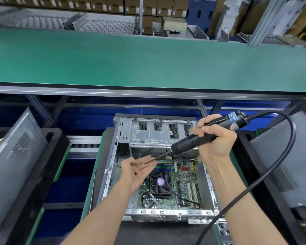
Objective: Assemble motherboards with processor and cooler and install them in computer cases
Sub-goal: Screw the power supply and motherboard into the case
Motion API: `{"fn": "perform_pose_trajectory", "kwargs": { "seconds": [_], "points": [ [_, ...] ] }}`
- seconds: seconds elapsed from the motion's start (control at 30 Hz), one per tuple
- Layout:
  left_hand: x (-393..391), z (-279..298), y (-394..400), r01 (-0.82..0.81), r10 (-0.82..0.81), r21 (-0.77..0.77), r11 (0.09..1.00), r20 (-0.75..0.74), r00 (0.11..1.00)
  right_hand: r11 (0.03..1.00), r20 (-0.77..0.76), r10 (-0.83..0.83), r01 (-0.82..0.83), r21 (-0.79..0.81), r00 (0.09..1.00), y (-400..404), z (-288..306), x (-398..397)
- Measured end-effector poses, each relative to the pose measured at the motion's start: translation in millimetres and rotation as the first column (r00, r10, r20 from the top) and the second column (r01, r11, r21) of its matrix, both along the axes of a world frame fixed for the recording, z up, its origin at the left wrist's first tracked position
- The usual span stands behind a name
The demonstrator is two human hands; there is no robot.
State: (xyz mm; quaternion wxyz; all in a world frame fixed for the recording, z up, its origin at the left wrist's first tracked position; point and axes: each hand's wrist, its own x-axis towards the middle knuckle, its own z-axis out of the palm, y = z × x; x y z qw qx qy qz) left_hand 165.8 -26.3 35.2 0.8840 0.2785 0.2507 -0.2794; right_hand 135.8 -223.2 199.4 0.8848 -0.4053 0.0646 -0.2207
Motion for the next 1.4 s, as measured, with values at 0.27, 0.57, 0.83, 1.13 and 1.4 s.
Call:
{"fn": "perform_pose_trajectory", "kwargs": {
  "seconds": [0.27, 0.57, 0.83, 1.13, 1.4],
  "points": [
    [-0.4, -5.2, -3.9, 0.114, -0.122, 0.258, 0.959, 0.015, 0.992, 0.999, -0.004, -0.038, 0.038, -0.021, 0.999, -6.9, 5.3, -2.3],
    [-2.1, -7.0, -4.3, 0.029, -0.036, 0.137, 0.99, 0.044, 0.998, 0.999, 0.016, -0.048, 0.048, -0.004, 0.999, -9.6, 5.5, -5.1],
    [-1.7, -7.3, -3.7, -0.03, 0.03, -0.007, 1.0, -0.006, 1.0, 0.997, 0.035, -0.06, 0.059, 0.04, 0.998, -9.4, 6.4, -7.6],
    [1.4, -9.8, -1.6, -0.091, 0.09, -0.046, 0.995, -0.02, 0.996, 0.992, 0.038, -0.09, 0.087, 0.086, 0.995, -4.0, 6.1, -8.6],
    [-1.2, -3.5, -6.8, -0.028, 0.027, 0.018, 0.999, 0.07, 0.997, 0.992, 0.065, -0.101, 0.096, 0.082, 0.993, -13.7, 11.8, -11.0]
  ]
}}
